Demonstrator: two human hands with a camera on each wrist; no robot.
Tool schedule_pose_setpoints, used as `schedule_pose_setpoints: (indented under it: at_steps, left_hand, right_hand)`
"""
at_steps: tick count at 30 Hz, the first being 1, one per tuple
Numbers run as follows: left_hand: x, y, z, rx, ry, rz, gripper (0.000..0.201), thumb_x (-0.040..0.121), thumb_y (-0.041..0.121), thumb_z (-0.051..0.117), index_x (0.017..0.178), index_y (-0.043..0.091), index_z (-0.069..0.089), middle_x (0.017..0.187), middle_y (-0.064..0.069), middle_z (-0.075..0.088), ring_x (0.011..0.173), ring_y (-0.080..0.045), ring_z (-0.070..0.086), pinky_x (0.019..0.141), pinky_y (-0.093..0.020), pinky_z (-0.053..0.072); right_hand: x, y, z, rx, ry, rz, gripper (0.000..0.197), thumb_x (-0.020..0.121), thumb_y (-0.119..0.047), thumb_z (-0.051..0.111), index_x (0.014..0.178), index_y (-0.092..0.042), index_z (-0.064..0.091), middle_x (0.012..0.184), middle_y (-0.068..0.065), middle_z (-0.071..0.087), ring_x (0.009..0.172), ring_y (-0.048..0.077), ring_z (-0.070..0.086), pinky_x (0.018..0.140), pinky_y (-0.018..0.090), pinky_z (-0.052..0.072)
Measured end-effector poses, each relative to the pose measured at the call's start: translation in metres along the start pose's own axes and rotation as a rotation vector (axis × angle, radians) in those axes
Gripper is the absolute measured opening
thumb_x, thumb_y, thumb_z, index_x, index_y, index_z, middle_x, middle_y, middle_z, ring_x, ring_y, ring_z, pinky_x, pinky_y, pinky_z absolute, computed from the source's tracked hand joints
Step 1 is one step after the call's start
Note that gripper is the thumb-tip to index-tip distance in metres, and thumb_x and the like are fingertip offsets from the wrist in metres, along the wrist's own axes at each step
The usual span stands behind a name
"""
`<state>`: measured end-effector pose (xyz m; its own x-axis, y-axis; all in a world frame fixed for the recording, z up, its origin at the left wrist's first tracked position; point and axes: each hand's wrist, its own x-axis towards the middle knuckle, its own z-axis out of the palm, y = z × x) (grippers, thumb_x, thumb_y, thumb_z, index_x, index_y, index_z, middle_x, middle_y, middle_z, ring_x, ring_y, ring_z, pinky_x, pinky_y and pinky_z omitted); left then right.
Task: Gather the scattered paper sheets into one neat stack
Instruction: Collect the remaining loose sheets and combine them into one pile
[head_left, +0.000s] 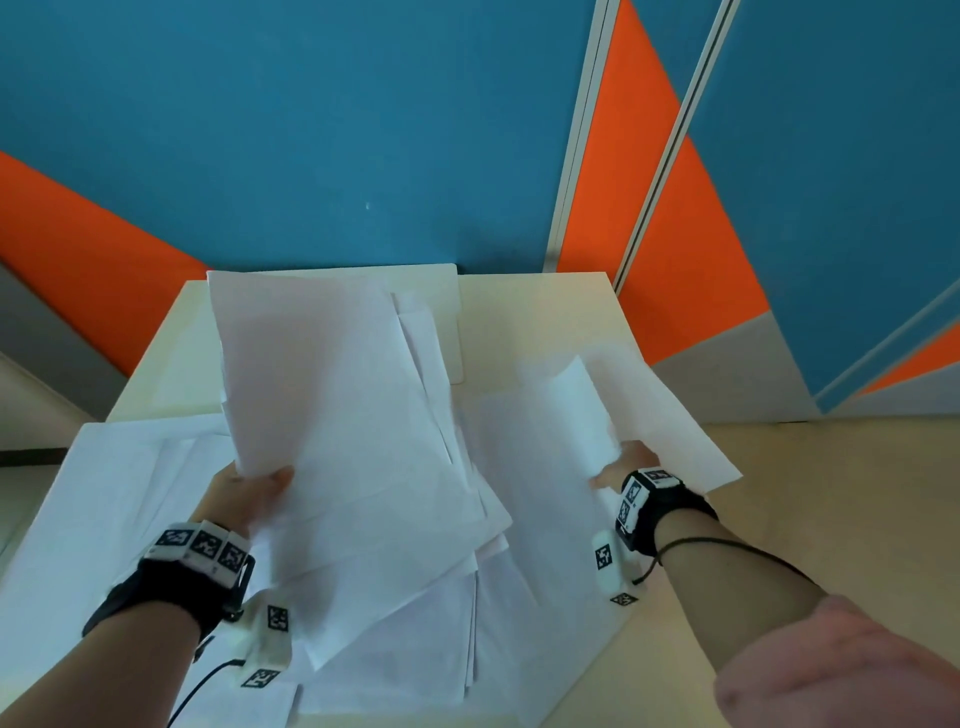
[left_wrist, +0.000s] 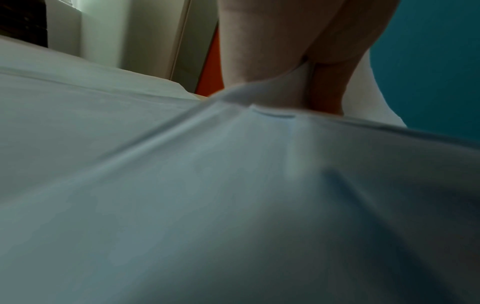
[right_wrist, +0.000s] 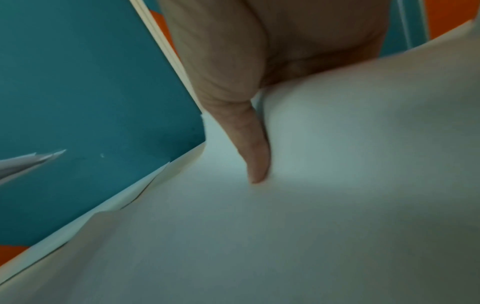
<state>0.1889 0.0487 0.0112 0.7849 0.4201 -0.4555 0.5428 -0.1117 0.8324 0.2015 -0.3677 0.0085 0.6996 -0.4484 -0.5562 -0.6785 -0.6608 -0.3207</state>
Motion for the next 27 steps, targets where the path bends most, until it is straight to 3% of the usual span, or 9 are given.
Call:
schedule_pose_setpoints:
  at_steps: [4, 8, 12, 14, 15, 18, 20, 23, 27]
  left_hand:
    - [-0.001, 0.0, 0.003, -0.015, 0.002, 0.001, 0.018, 0.085, 0.007, 0.061, 0.101, 0.003, 0.055, 0.08, -0.013, 0.058, 0.072, -0.03, 0.053, 0.075, -0.041, 0.044]
    - [-0.004, 0.004, 0.009, -0.033, 0.012, 0.005, 0.02, 0.085, 0.006, 0.061, 0.104, 0.005, 0.054, 0.074, -0.01, 0.056, 0.062, -0.026, 0.052, 0.06, -0.033, 0.045]
    - [-0.009, 0.008, 0.013, -0.004, 0.019, 0.009, 0.02, 0.085, 0.009, 0.061, 0.103, 0.005, 0.054, 0.082, -0.015, 0.059, 0.063, -0.026, 0.052, 0.047, -0.026, 0.049]
    - [-0.012, 0.009, 0.015, 0.007, 0.015, 0.011, 0.017, 0.086, 0.009, 0.061, 0.101, 0.004, 0.053, 0.079, -0.014, 0.057, 0.062, -0.025, 0.051, 0.035, -0.018, 0.047]
    - [-0.013, 0.01, 0.016, 0.005, 0.013, 0.014, 0.017, 0.086, 0.01, 0.06, 0.101, 0.003, 0.053, 0.077, -0.012, 0.056, 0.062, -0.025, 0.051, 0.035, -0.019, 0.047]
    - [-0.015, 0.012, 0.02, 0.015, 0.023, 0.011, 0.02, 0.086, 0.011, 0.061, 0.104, 0.004, 0.055, 0.076, -0.011, 0.056, 0.065, -0.025, 0.052, 0.053, -0.028, 0.046]
    - [-0.015, 0.013, 0.024, 0.003, 0.016, 0.004, 0.019, 0.086, 0.009, 0.06, 0.104, 0.003, 0.055, 0.074, -0.009, 0.056, 0.063, -0.024, 0.051, 0.047, -0.026, 0.048]
    - [-0.013, 0.014, 0.028, -0.022, 0.007, -0.003, 0.016, 0.087, 0.006, 0.059, 0.102, 0.003, 0.054, 0.072, -0.009, 0.055, 0.06, -0.024, 0.05, 0.033, -0.016, 0.045]
    - [-0.011, 0.016, 0.033, -0.025, 0.018, -0.01, 0.018, 0.087, 0.006, 0.06, 0.104, 0.005, 0.054, 0.071, -0.008, 0.054, 0.06, -0.022, 0.05, 0.042, -0.023, 0.048]
  right_hand:
    - [0.002, -0.003, -0.008, 0.016, 0.03, -0.027, 0.067, 0.079, -0.015, 0.07, 0.136, 0.002, 0.04, 0.138, 0.018, 0.05, 0.125, 0.033, 0.05, 0.099, 0.035, 0.042]
    - [0.008, -0.001, -0.022, 0.052, 0.045, -0.051, 0.045, 0.079, -0.013, 0.07, 0.118, 0.006, 0.056, 0.123, 0.022, 0.061, 0.112, 0.034, 0.058, 0.089, 0.035, 0.046]
    - [0.019, 0.009, -0.041, 0.112, 0.102, -0.067, 0.039, 0.077, -0.005, 0.07, 0.113, 0.004, 0.06, 0.119, 0.021, 0.064, 0.108, 0.034, 0.061, 0.084, 0.033, 0.046]
    - [0.023, 0.014, -0.051, 0.106, 0.13, -0.037, 0.031, 0.079, -0.004, 0.066, 0.109, 0.007, 0.062, 0.116, 0.023, 0.065, 0.105, 0.035, 0.061, 0.079, 0.032, 0.046]
    - [0.026, 0.016, -0.055, 0.107, 0.143, -0.021, 0.03, 0.08, -0.004, 0.064, 0.108, 0.008, 0.061, 0.116, 0.023, 0.064, 0.106, 0.036, 0.061, 0.08, 0.033, 0.046]
    - [0.033, 0.021, -0.06, 0.084, 0.15, 0.035, 0.039, 0.078, -0.008, 0.068, 0.114, 0.007, 0.059, 0.119, 0.021, 0.063, 0.109, 0.034, 0.06, 0.085, 0.033, 0.047]
    - [0.039, 0.023, -0.059, 0.055, 0.115, 0.069, 0.043, 0.077, -0.013, 0.071, 0.114, 0.004, 0.059, 0.12, 0.019, 0.063, 0.108, 0.033, 0.06, 0.084, 0.033, 0.048]
    - [0.043, 0.025, -0.055, 0.026, 0.067, 0.078, 0.059, 0.076, -0.021, 0.073, 0.125, 0.001, 0.05, 0.13, 0.018, 0.055, 0.119, 0.034, 0.053, 0.094, 0.037, 0.044]
    - [0.052, 0.027, -0.052, 0.004, 0.1, 0.052, 0.075, 0.064, -0.027, 0.081, 0.127, -0.002, 0.05, 0.137, 0.016, 0.045, 0.123, 0.035, 0.048, 0.102, 0.042, 0.043]
